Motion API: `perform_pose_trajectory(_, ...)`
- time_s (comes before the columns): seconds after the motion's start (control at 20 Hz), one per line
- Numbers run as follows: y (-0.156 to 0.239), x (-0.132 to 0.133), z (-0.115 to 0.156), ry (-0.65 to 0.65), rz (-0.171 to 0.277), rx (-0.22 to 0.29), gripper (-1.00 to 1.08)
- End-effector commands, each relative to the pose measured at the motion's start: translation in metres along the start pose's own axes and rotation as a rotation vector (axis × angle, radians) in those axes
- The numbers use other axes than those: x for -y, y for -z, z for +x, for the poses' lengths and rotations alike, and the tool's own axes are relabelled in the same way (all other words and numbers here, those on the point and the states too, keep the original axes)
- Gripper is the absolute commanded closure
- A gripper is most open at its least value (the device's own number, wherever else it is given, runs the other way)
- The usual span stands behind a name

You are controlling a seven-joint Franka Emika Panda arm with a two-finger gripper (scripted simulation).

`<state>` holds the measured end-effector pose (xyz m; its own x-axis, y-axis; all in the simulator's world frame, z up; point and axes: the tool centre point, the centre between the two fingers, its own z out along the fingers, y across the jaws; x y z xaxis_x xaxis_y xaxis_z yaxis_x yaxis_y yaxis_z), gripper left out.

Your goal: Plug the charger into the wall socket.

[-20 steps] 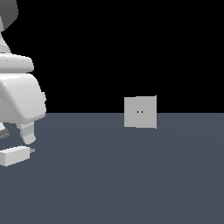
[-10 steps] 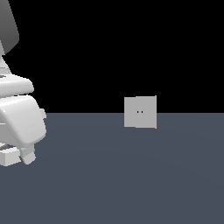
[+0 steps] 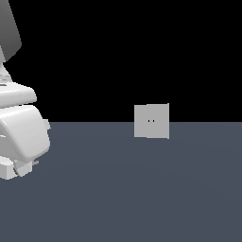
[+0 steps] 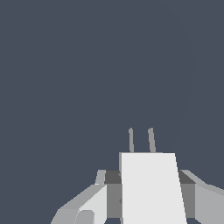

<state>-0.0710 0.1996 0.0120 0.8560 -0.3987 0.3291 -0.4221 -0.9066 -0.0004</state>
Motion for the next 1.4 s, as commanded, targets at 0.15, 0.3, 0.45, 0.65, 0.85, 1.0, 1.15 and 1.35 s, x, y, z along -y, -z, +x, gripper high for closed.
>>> perform_pose_trajectory(0.15,0.0,0.0,0.0,0.0,0.0,0.0,1.08)
perform_pose_trajectory(0.3,0.001,-0.005,0.004,0.002,0.001,0.0,1.08)
perform_pose_trajectory(0.45,0.002,-0.014,0.01,0.006,0.002,0.0,1.08)
perform_pose_trajectory(0.65,0.005,-0.032,0.025,0.014,0.005,-0.001,1.08)
perform_pose_trajectory(0.85,0.008,-0.055,0.043,0.024,0.008,-0.002,1.08)
perform_pose_trajectory(1.0,0.011,-0.075,0.06,0.033,0.011,-0.002,1.08)
perform_pose_trajectory(1.15,0.013,-0.095,0.078,0.042,0.014,-0.003,1.08)
perform_pose_trajectory(1.35,0.017,-0.12,0.1,0.053,0.018,-0.004,1.08)
